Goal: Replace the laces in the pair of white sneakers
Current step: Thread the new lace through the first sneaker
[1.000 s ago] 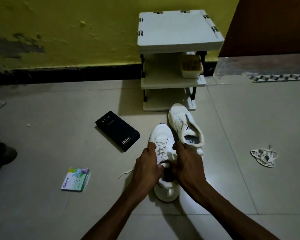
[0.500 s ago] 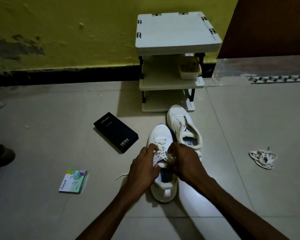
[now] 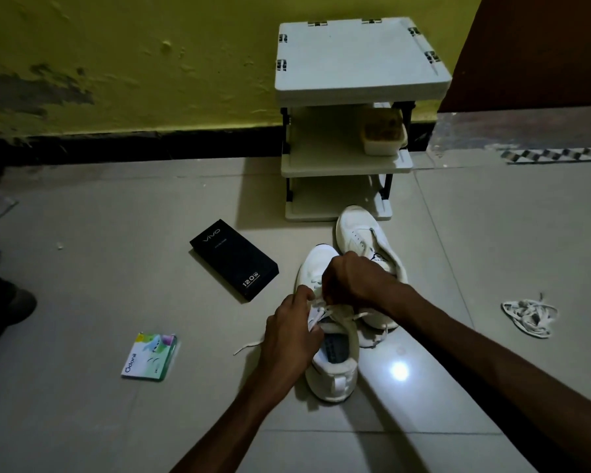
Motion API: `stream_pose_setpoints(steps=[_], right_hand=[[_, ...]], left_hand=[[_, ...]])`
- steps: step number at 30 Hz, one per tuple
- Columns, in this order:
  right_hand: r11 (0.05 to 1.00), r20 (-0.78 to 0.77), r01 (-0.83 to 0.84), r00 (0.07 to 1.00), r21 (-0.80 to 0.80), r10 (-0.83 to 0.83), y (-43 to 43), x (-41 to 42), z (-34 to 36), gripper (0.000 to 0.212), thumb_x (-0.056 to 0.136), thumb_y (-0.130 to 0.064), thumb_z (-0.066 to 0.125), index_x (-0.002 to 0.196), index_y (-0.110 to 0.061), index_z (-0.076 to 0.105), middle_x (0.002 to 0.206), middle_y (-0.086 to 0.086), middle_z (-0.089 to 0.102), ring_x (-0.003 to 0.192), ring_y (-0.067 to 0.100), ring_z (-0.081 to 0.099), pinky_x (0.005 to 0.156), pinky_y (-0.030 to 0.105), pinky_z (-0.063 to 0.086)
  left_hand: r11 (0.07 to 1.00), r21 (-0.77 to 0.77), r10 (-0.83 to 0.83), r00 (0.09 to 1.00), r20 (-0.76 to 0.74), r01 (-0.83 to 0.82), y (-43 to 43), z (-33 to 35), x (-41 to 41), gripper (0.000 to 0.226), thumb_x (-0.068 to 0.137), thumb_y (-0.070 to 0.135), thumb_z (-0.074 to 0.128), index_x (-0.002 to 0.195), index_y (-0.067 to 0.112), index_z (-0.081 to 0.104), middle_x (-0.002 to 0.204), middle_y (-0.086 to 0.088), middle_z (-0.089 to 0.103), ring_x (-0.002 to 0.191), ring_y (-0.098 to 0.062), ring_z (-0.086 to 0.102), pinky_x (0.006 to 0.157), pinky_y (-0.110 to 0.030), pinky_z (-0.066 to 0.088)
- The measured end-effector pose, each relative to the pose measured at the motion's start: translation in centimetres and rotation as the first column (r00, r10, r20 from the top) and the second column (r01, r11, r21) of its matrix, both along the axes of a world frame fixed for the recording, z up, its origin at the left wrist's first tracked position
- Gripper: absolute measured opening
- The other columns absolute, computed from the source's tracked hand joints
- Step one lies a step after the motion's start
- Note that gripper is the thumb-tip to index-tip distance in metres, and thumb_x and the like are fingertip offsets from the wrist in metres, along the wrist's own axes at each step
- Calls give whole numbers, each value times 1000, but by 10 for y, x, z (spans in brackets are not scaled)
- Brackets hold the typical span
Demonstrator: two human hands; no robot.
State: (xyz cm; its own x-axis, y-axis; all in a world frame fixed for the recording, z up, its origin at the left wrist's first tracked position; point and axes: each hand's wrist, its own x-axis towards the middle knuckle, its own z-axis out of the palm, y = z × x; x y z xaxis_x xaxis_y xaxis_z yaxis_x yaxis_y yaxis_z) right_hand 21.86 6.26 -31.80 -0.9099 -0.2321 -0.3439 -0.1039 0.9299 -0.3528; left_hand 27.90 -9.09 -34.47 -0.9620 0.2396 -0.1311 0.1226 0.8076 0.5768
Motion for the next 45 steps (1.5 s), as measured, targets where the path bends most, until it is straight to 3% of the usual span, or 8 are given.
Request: stream_pose_setpoints(steps=[8, 11, 18, 23, 29, 36, 39, 45], right_hand=[[976, -19, -148, 988, 158, 152, -7, 5, -12, 12, 89, -16, 51, 86, -6, 59, 91, 16, 63, 82, 32, 62, 63, 30, 40], [982, -86, -107, 989, 158, 121, -7, 12, -18, 17, 90, -19, 52, 98, -6, 60, 101, 12, 61, 91, 31, 61, 64, 31, 37], [991, -196, 43, 981, 126, -18, -2, 22, -24, 7, 85, -8, 49, 88, -8, 55, 98, 14, 59, 89, 32, 59, 65, 31, 33], [995, -159, 53, 986, 88, -39, 1, 19, -14, 14, 79, 1, 54, 78, -13, 50, 91, 12, 57, 84, 30, 60, 62, 32, 40], [993, -1, 65, 998, -99, -66, 9, 8, -6, 12, 83, -10, 62, 86, -8, 74, 86, 14, 72, 79, 29, 68, 74, 42, 57], [999, 8, 50, 999, -16, -49, 1, 9, -5, 14, 84, -10, 58, 86, -3, 70, 85, 17, 69, 78, 32, 67, 70, 41, 57], [996, -54, 31, 998, 79, -27, -2, 14, -11, 20, 90, -14, 54, 70, -8, 55, 72, 7, 58, 74, 28, 60, 59, 32, 42], [988, -201, 47, 979, 149, -17, -4, 20, -14, 12, 90, -12, 49, 92, -8, 60, 97, 10, 57, 93, 29, 59, 64, 31, 37]], left_hand=[[998, 14, 63, 998, 11, -63, 4, -1, 2, 45, 85, 15, 69, 123, 22, 47, 113, -2, 62, 101, -21, 61, 82, -25, 45], [999, -11, 52, 999, 8, -51, 5, 0, 3, 40, 87, 16, 68, 121, 21, 48, 115, -2, 62, 104, -21, 61, 87, -27, 47], [998, -49, 46, 999, 16, -45, 4, -2, 1, 39, 86, 21, 71, 117, 22, 48, 113, -1, 64, 99, -20, 62, 83, -27, 48], [998, -57, 33, 999, 2, -33, 3, -2, 0, 42, 86, 23, 70, 120, 25, 45, 113, 0, 62, 102, -22, 61, 86, -30, 46], [998, -63, 30, 1000, 0, -30, 5, -1, 1, 45, 85, 23, 71, 122, 25, 46, 118, 1, 61, 104, -20, 61, 87, -27, 46], [996, -75, 41, 999, 15, -40, 4, -1, 1, 38, 86, 25, 71, 116, 21, 48, 116, 0, 61, 102, -19, 61, 83, -23, 43], [995, -98, 26, 1000, 8, -25, 8, 0, 0, 40, 86, 23, 70, 120, 21, 48, 118, -2, 62, 106, -21, 61, 88, -27, 47], [992, -120, 24, 1000, -5, -25, 11, 1, 0, 46, 84, 20, 71, 123, 24, 46, 118, -3, 63, 105, -24, 62, 89, -31, 49]])
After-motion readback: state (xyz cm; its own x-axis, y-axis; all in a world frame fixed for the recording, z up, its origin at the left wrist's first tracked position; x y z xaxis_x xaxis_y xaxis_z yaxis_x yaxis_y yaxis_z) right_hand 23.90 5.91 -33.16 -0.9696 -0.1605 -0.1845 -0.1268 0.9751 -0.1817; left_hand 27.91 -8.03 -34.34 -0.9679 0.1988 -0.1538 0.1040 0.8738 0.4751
